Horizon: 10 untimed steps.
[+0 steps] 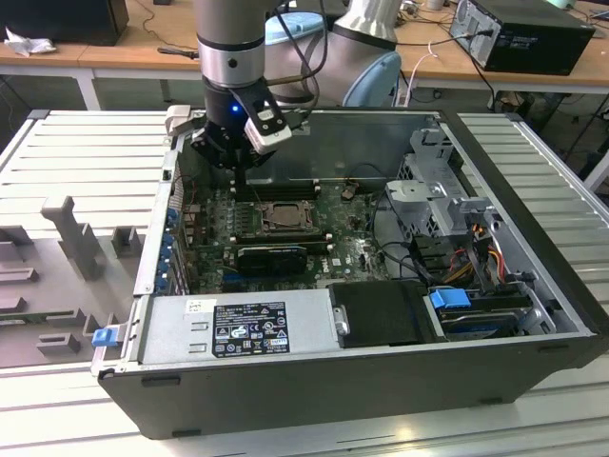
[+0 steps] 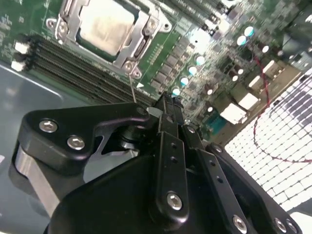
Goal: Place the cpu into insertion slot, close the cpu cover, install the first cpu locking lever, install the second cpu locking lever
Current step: 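Install the first cpu locking lever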
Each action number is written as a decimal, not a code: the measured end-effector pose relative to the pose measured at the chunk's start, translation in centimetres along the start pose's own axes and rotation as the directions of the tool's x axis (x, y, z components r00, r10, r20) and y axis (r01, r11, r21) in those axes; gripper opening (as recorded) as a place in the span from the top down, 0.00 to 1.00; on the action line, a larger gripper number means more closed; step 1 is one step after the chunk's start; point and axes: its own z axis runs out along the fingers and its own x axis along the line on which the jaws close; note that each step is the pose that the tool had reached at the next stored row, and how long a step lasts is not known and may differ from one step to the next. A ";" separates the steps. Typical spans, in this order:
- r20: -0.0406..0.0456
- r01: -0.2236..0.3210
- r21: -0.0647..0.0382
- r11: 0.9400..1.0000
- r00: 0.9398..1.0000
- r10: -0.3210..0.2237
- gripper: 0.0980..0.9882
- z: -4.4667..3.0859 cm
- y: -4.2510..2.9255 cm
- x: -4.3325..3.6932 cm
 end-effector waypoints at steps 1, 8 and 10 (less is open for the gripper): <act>0.000 0.000 -0.001 1.000 1.000 0.000 0.99 0.03 0.22 0.06; 0.000 0.000 -0.004 1.000 1.000 0.000 0.99 0.11 1.29 0.13; 0.000 0.001 -0.004 1.000 1.000 -0.001 0.99 0.13 1.45 -0.01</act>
